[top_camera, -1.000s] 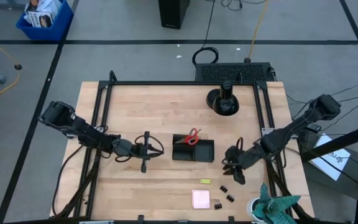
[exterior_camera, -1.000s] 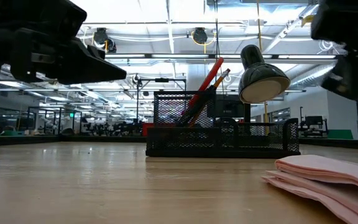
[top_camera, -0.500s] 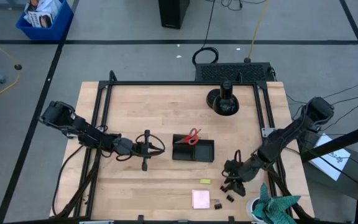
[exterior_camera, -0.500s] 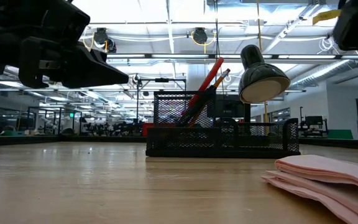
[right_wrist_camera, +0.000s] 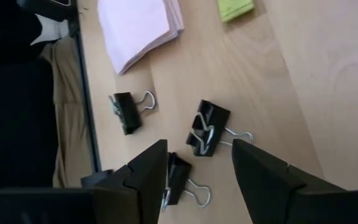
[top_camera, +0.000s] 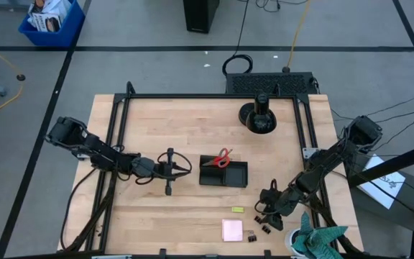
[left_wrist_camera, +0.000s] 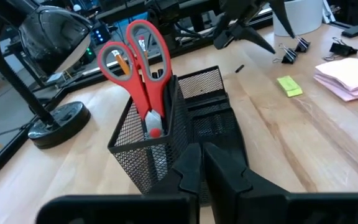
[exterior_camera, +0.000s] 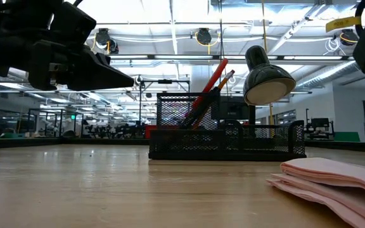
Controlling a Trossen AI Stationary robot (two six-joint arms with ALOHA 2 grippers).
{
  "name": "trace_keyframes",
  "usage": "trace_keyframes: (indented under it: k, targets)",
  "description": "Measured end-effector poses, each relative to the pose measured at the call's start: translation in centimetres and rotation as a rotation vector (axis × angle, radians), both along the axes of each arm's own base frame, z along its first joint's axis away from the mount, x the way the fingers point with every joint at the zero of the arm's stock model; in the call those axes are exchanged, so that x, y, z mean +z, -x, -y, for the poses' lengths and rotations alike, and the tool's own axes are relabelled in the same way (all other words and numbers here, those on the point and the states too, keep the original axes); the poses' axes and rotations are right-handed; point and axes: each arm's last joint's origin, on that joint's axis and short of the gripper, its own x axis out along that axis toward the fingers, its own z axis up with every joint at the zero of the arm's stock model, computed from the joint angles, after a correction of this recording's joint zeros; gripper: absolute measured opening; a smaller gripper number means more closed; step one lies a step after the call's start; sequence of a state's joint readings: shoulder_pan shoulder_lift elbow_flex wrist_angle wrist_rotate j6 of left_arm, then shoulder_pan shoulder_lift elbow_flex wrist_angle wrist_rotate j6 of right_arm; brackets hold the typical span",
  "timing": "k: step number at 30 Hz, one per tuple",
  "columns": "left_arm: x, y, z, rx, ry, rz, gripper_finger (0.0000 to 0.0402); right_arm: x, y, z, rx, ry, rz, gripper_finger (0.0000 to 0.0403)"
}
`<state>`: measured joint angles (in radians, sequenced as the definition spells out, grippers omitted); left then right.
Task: Pick and place office supplies into organizer
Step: Put the black binder clip into the black desk organizer
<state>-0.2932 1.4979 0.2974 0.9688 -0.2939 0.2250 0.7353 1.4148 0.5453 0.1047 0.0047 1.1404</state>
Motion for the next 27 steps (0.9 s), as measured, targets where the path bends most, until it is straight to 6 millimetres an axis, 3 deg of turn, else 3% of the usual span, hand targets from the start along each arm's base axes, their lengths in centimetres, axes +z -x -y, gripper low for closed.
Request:
trace_keyframes:
  k: [6, 18, 22, 27]
  targets:
    - [0.0, 0.0, 0.0, 0.003, 0.023, -0.002, 0.0003, -0.9, -0.7, -0.6, 0.005, 0.056, -0.014, 0.0173]
    - [-0.2, 0.0, 0.0, 0.004, 0.022, -0.019, 0.0024, -0.7, -1.2, -0.9, 0.025, 0.078, 0.000, 0.0166]
    - [-0.2, 0.1, 0.0, 0.004, 0.021, -0.024, 0.0010, -0.9, -1.1, -0.7, 0.018, 0.114, -0.015, 0.0131]
    - [-0.3, 0.1, 0.0, 0.005, 0.020, -0.029, 0.0007, -1.0, -1.1, -0.4, 0.010, 0.133, -0.034, 0.0048]
